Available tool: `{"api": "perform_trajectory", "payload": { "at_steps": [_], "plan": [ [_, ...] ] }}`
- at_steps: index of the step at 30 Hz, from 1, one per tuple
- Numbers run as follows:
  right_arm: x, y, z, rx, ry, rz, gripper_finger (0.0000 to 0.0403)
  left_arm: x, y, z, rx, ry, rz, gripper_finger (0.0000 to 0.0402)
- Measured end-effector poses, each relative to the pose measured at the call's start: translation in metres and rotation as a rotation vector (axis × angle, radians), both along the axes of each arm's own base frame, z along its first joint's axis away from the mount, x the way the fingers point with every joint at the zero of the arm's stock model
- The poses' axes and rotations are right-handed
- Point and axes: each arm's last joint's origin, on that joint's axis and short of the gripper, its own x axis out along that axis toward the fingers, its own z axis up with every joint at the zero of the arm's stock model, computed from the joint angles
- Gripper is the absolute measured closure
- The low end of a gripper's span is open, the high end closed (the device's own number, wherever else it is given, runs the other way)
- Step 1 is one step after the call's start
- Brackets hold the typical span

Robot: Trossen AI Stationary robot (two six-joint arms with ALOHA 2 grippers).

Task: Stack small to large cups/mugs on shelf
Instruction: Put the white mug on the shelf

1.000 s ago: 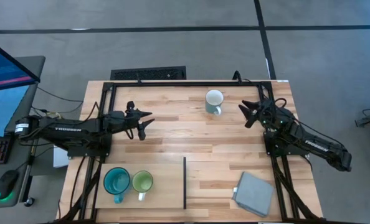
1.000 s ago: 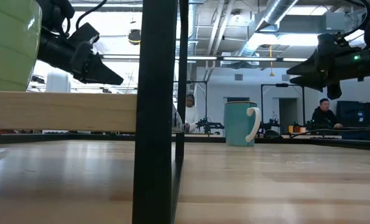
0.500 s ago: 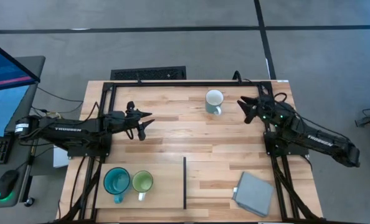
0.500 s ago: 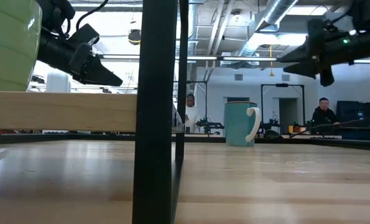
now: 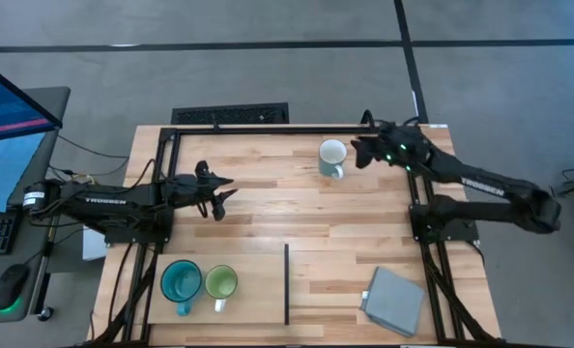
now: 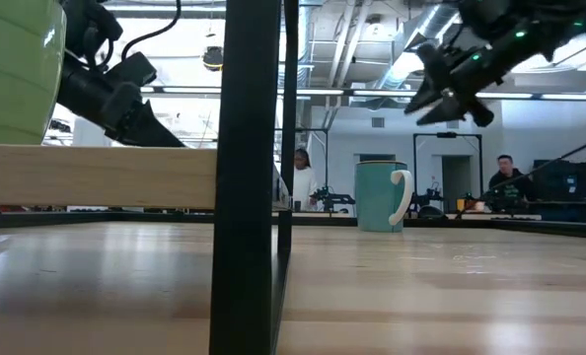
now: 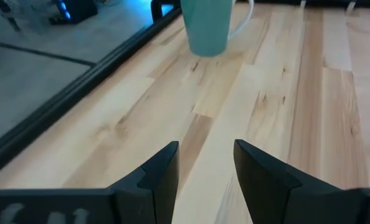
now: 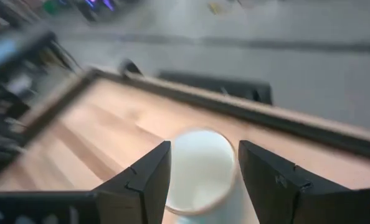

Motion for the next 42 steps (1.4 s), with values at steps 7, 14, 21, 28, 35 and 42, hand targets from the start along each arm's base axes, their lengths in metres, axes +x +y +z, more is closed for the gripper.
{"api": "perform_trajectory", "payload": {
  "at_steps": [7,14,21,28,35,42],
  "plan": [
    [0.02,-0.026,-0.008,0.172,0.227,-0.06,0.0194,-0.001,-0.002,-0.003,-0.035,0.031,-0.046,0.0256],
    [0.037,-0.04,-0.016,0.193,0.29,-0.047,0.0194,-0.001,-0.002,-0.005,-0.039,0.044,-0.048,0.0256],
    [0.045,-0.044,-0.026,0.234,0.32,-0.022,0.0194,-0.001,-0.003,-0.005,-0.042,0.048,-0.074,0.0256],
    [0.051,-0.048,-0.043,0.277,0.374,-0.016,0.0194,-0.001,-0.003,-0.005,-0.034,0.051,-0.077,0.0256],
    [0.059,-0.052,-0.051,0.269,0.384,0.033,0.0201,-0.001,-0.003,-0.005,-0.035,0.056,-0.077,0.0256],
    [0.059,-0.054,-0.051,0.263,0.371,0.04,0.0268,-0.002,-0.003,-0.006,-0.036,0.06,-0.076,0.0256]
  ]
}}
